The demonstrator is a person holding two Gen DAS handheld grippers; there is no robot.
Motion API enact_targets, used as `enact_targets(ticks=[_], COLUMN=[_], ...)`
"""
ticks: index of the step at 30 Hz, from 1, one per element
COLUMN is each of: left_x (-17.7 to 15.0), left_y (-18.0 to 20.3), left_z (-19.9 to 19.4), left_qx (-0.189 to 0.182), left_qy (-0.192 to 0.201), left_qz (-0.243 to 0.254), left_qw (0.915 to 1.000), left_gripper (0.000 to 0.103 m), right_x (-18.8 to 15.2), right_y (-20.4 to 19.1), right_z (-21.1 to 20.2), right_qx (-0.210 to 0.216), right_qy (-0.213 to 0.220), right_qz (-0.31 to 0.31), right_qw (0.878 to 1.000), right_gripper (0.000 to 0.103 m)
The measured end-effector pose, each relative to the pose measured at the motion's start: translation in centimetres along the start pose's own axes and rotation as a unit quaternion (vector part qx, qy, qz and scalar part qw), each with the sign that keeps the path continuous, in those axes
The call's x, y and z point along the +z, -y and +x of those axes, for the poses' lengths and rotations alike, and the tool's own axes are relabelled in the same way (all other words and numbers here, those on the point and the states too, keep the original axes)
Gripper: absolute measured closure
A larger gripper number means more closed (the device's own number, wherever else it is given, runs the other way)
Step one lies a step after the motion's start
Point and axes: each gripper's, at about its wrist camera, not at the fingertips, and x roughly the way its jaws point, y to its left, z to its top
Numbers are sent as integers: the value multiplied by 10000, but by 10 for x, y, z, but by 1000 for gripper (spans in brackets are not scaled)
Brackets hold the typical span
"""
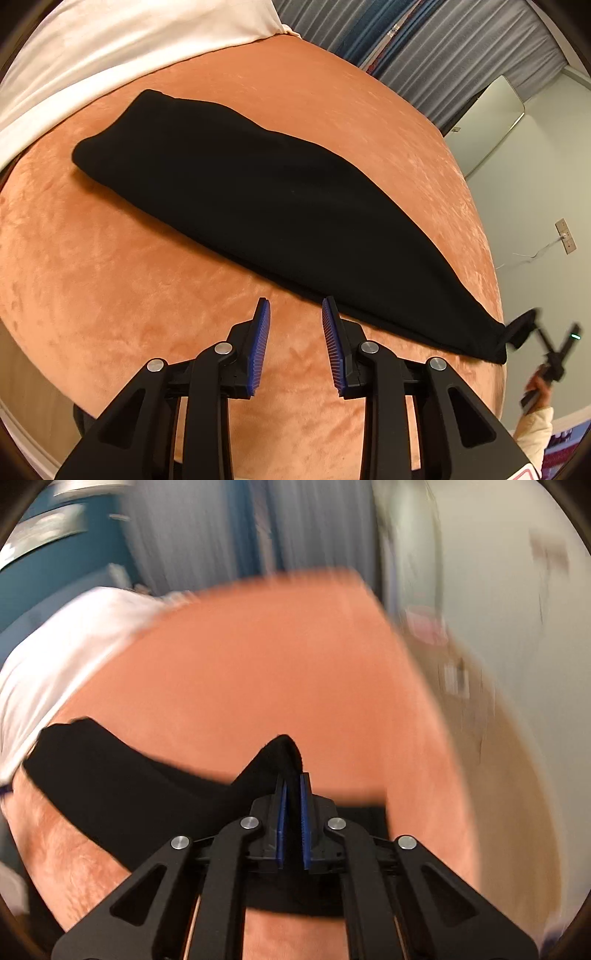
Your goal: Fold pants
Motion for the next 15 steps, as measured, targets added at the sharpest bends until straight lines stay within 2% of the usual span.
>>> enact_targets(ticks=[2, 3, 4, 5, 6, 7, 8, 9, 11, 12, 13, 15], left_x=[-4, -6, -9, -10, -10, -12, -13, -14, -15, -15, -15, -14], left_y=[-4, -6, -7, -8, -11, -13, -14, -13, -11, -9, -4, 4], left_z=[-3, -5, -4, -2, -1, 1, 3, 4, 7, 9, 11, 13], left_qx=[52, 70, 73, 72, 86, 95, 88, 80, 79, 70, 40, -48], left_qy=[29, 43, 47, 28, -6, -37, -62, -89, -109, -119, -120, -125], left_qz=[-18, -31, -62, -82, -95, -123, -145, -156, -141, -126, -118, -105], left_qw=[10000, 10000, 9999, 9999, 9999, 9999, 9998, 9998, 9998, 9998, 9999, 9999], left_gripper=[75, 75, 75, 75, 75, 75, 75, 75, 75, 75, 75, 75], right_x=[-12, -33, -55, -79, -113, -136, -155, -169, -174, -169, -164, -145], right_y=[-15, -21, -18, -10, 4, 14, 24, 36, 55, 68, 76, 90], right_z=[-29, -35, -33, -28, -19, -19, -24, -35, -60, -72, -76, -68], right_qx=[-490, -852, -1047, -1176, -1350, -1483, -1528, -1430, -1029, -695, -437, 154], right_qy=[259, 248, 83, -297, -927, -1279, -1492, -1527, -1304, -1093, -982, -896], right_qz=[-734, -1217, -1434, -1478, -1398, -1266, -1019, -527, 469, 1119, 1604, 2512], right_qw=[9958, 9886, 9841, 9816, 9765, 9724, 9716, 9765, 9850, 9852, 9812, 9637], right_gripper=[97, 94, 89, 69, 57, 58, 58, 57, 55, 49, 45, 43])
